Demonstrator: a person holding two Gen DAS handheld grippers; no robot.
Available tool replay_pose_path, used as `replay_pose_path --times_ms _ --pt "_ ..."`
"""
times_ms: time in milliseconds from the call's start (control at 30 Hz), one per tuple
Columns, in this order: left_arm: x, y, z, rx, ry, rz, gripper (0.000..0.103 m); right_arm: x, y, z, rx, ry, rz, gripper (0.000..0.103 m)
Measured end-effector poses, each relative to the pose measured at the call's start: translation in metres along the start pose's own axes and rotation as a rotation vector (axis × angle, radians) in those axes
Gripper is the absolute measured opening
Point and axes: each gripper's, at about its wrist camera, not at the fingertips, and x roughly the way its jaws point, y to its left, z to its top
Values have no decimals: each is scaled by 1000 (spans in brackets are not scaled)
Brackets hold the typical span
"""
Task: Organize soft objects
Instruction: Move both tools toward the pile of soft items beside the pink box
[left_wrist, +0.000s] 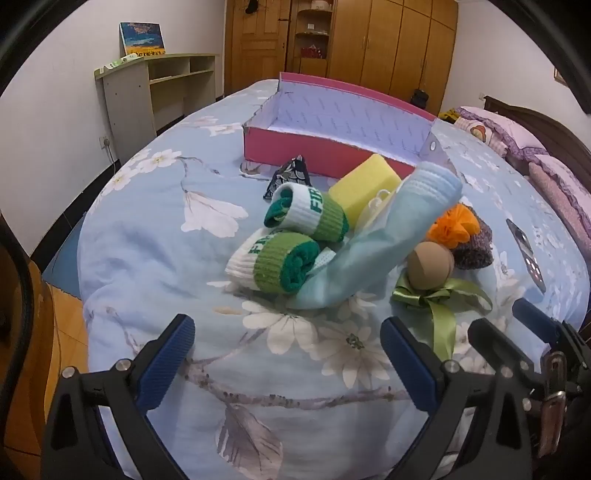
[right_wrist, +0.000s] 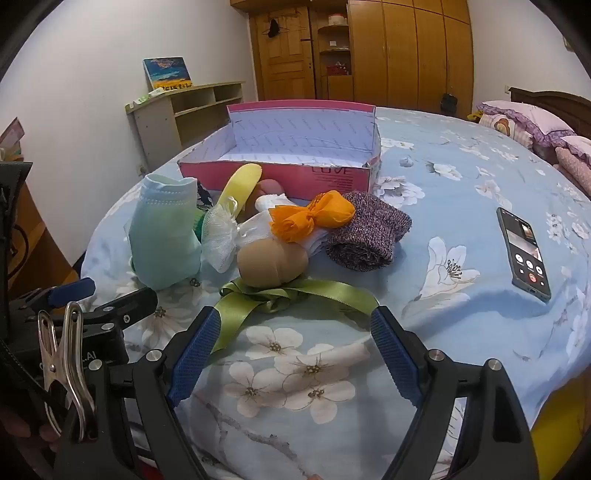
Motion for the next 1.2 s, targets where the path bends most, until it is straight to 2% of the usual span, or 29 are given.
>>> replay_pose_path --times_ms 1200 --pt "-7 2 2 5 -15 -56 100 2 -4 0 15 9 -1 86"
